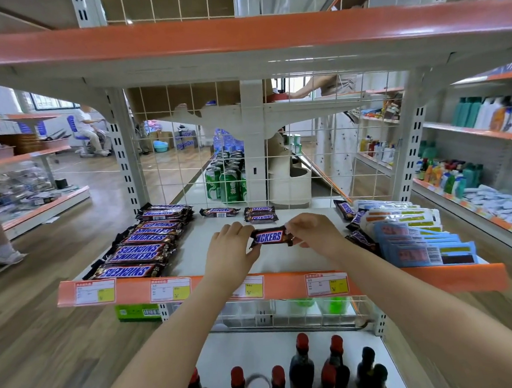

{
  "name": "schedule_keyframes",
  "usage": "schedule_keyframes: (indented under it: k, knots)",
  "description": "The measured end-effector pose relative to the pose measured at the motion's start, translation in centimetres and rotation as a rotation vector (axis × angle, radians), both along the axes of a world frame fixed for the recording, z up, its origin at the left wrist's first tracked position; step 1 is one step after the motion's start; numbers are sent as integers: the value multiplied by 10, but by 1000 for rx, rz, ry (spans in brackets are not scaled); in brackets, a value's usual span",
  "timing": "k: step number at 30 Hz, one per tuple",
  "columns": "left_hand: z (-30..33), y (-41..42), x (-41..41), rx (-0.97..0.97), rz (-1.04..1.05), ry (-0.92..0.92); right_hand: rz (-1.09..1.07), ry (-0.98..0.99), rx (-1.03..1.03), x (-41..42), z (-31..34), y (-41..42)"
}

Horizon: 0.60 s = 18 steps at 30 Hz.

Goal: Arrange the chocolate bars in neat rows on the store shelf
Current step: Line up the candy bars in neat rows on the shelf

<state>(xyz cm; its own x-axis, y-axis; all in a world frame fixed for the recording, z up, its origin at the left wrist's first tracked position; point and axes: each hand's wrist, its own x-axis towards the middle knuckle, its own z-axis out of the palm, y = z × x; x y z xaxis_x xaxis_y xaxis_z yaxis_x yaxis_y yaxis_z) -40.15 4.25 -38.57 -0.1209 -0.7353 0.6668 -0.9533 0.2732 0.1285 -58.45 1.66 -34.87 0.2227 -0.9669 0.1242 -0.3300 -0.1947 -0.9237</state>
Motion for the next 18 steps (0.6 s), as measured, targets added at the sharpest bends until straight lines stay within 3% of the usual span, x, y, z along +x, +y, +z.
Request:
schedule_keyframes:
  k: [2, 6, 9, 18]
  knots:
    - [4, 4, -2, 136, 13, 132, -19, -44, -19, 0, 1, 0]
    - [12, 11, -8, 240, -25, 687, -65, -96, -41, 0, 2, -2]
    - [14, 9, -9, 386, -59, 977, -90, -146, -26, -1, 6, -2]
    - [18, 17, -11, 514, -203, 1196, -69, -226, 48, 3, 6, 7]
